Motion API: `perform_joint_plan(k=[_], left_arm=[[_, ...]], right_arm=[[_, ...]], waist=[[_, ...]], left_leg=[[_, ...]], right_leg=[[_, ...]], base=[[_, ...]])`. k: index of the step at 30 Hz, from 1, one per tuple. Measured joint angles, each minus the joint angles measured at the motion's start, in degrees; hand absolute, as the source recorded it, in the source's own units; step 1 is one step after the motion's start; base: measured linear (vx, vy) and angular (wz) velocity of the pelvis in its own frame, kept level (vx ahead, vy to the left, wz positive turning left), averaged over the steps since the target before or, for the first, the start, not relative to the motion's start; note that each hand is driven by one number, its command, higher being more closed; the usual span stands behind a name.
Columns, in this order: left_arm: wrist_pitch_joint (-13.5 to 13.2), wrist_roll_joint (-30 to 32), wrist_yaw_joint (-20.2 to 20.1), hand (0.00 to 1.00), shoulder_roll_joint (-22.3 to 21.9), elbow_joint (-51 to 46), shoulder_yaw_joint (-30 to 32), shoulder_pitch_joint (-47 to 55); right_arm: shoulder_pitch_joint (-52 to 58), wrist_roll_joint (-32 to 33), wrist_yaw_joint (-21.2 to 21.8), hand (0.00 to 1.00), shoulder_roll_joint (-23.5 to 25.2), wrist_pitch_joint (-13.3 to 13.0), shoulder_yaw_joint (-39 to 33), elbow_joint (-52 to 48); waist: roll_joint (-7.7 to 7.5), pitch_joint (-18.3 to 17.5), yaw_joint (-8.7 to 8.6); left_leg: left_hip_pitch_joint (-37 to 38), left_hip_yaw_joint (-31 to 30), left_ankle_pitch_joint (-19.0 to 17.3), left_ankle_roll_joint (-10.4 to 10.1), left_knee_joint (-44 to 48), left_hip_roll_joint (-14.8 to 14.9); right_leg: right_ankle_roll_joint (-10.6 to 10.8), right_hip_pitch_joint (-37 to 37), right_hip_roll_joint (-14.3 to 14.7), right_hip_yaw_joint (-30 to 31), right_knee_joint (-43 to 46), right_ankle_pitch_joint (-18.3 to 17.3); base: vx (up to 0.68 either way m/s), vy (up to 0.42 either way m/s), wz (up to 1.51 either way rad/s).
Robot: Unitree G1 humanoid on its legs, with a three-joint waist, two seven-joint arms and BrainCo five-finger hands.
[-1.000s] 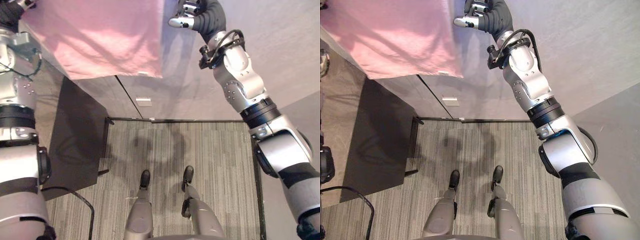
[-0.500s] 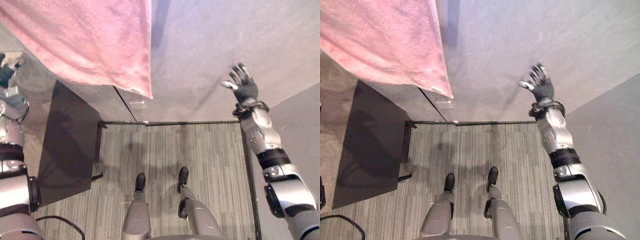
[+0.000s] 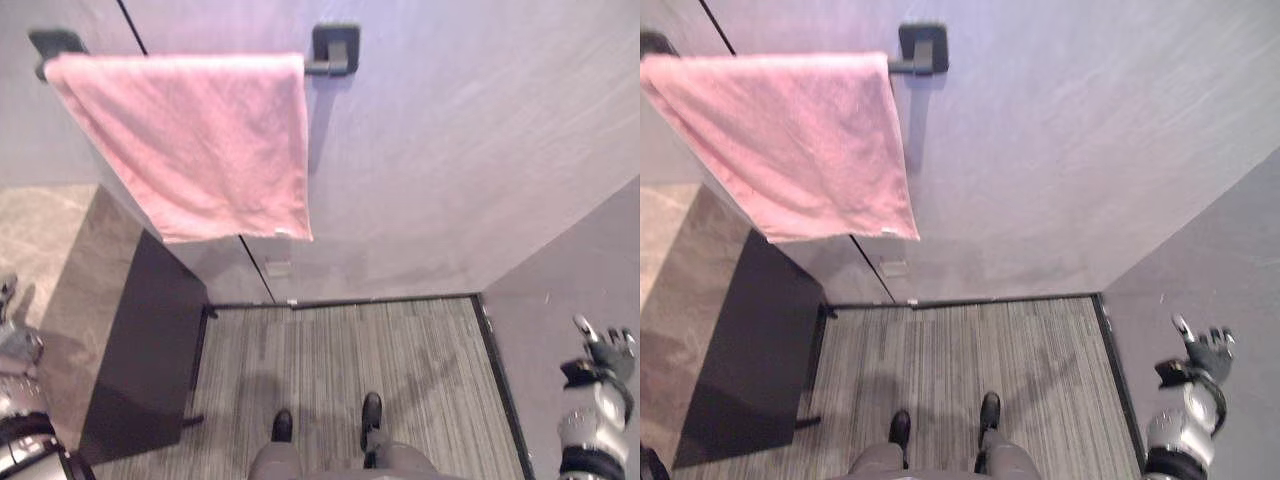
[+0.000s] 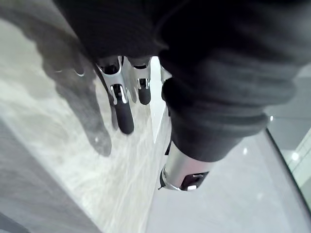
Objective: Organize washtable
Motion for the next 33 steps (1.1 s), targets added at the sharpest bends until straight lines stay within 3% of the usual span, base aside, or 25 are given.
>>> perform_joint_plan(k=[3,4,6,8,10,12,14,17,19,22,26,28,29,31,32,33], left_arm=[[-1.9,1.9,0.6,0.00,-9.3,-6.0,0.4,5.3],[-2.3,2.3,0.6,0.00,-11.1,-7.2,0.1,6.0],[-2.9,3.0,0.6,0.00,-18.3,-10.7,-4.0,9.4],[-4.8,3.8,1.7,0.00,-22.9,-13.0,-6.0,10.4],[-2.0,3.8,1.5,0.00,-25.4,-11.9,-13.8,11.8],[1.6,3.8,1.2,0.00,-33.1,-9.6,-21.6,14.5],[3.1,3.6,0.7,0.00,-36.4,-8.5,-25.4,15.3],[3.9,3.4,0.2,0.00,-37.6,-7.7,-30.0,15.1],[3.7,2.8,0.3,0.00,-37.5,-7.4,-29.9,15.1],[3.3,1.9,0.3,0.00,-37.4,-3.5,-29.7,15.5],[3.4,2.0,0.5,0.00,-37.5,2.9,-29.1,16.9],[3.4,4.1,0.8,0.00,-37.7,4.2,-28.4,17.4],[3.4,5.0,0.8,0.00,-37.8,4.9,-27.6,17.8],[3.3,8.4,0.7,0.00,-37.3,5.9,-26.9,16.6],[3.2,9.9,0.6,0.00,-36.0,5.8,-27.0,16.7],[3.3,12.8,0.6,0.00,-34.5,5.8,-27.0,16.9]], right_arm=[[6.0,-0.8,-2.0,0.00,6.2,-0.3,-2.5,-1.0],[7.1,-0.8,-2.2,0.00,7.5,-0.3,-2.6,-1.0],[9.6,0.5,-2.3,0.00,12.6,-0.6,-2.3,-1.0],[10.4,2.5,-2.4,0.00,16.4,-0.8,-1.9,-0.2],[10.5,6.0,-2.6,0.00,17.3,-1.3,0.0,2.7],[9.9,9.5,-2.7,0.00,17.7,-2.2,2.4,5.9],[9.4,10.8,-2.7,0.00,17.6,-2.4,4.4,7.7],[9.0,10.8,-2.7,0.00,17.6,-2.7,5.4,10.4],[9.5,10.6,-2.3,0.00,17.5,-2.9,5.6,10.7],[10.7,7.8,-1.3,0.00,16.9,-2.5,9.1,10.7],[10.1,1.4,1.3,0.00,16.4,-1.4,14.7,10.7],[9.9,-2.4,2.8,0.00,16.1,-1.3,18.1,10.6],[9.6,-3.9,3.3,0.00,15.8,-1.3,20.3,10.4],[9.4,-9.2,4.6,0.00,15.2,-1.3,23.9,9.8],[10.6,-12.2,5.6,0.00,14.7,-1.3,26.8,9.3],[11.4,-18.0,5.8,0.00,14.2,-1.3,29.7,9.2]], waist=[[1.90,-1.9,-0.19],[1.91,-2.1,-0.28],[3.72,-3.7,-1.03],[4.04,-3.9,-1.01],[3.79,-3.9,-1.43],[2.32,-4.1,-1.90],[1.18,-4.2,-2.68],[-0.86,-4.2,-3.43],[-0.79,-4.2,-4.31],[-0.30,-4.4,-4.21],[0.35,-2.3,-3.33],[0.21,-1.5,-2.50],[0.42,-1.4,-2.10],[-0.36,0.5,-2.20],[-1.60,0.8,-2.34],[-3.78,0.4,-2.28]], left_leg=[[3.2,1.8,-1.3,0.2,0.1,0.0],[3.7,2.0,-1.5,0.2,0.1,0.1],[4.9,3.4,-1.9,0.4,0.1,0.2],[5.6,5.4,-1.9,0.4,0.1,0.3],[6.6,7.9,-1.9,0.4,0.0,0.8],[8.0,10.2,-1.9,0.4,-0.1,0.8],[8.4,11.2,-1.9,0.4,-0.4,0.9],[9.6,13.8,-1.9,0.4,-1.2,1.5],[10.3,14.3,-1.9,0.4,-1.4,1.7],[10.7,14.9,-2.0,0.2,-1.9,1.3],[10.5,16.3,-3.9,0.2,0.4,1.7],[7.7,16.3,-5.4,0.7,4.7,2.6],[5.5,15.2,-5.6,0.7,6.4,3.3],[3.3,12.7,-5.5,0.5,8.5,4.0],[1.9,9.7,-5.4,0.5,10.1,3.3],[0.5,7.3,-5.4,0.5,12.1,2.5]], right_leg=[[0.5,2.7,-0.3,0.9,0.2,-0.6],[0.6,3.1,-0.3,1.0,0.2,-0.7],[0.7,3.8,-0.4,1.9,0.2,-0.8],[0.7,4.1,-0.5,2.0,0.2,-0.8],[0.7,4.8,-0.5,2.0,0.2,-0.8],[0.8,5.2,-0.6,2.8,0.1,-0.9],[0.9,5.1,-0.3,3.5,0.1,-0.9],[1.5,4.6,0.2,4.5,0.2,-1.4],[1.6,5.0,0.2,4.8,0.2,-1.4],[1.6,5.0,0.0,5.0,0.2,-1.4],[1.7,4.3,-0.1,5.6,1.9,-1.5],[2.9,0.8,0.3,6.6,7.4,-3.8],[4.4,-1.2,0.5,6.5,10.1,-5.1],[1.0,-6.6,0.0,8.6,28.8,-14.3],[3.5,-7.0,-2.3,9.2,38.2,-19.9],[5.7,-6.3,-4.0,10.7,41.6,-23.2]], base=[[0.06,0.068,-0.28],[0.04,0.060,-0.14],[0.02,0.034,-0.19],[-0.02,0.021,-0.16],[-0.03,0.017,-0.12],[-0.03,0.024,-0.33],[-0.01,0.010,-0.35],[0.01,-0.006,-0.37],[0.03,0.009,-0.17],[0.04,0.032,-0.07],[0.04,0.046,-0.14],[0.01,0.034,-0.03],[0.05,-0.003,0.42],[0.07,-0.055,0.87],[0.12,-0.189,1.39],[0.13,-0.247,1.38]])
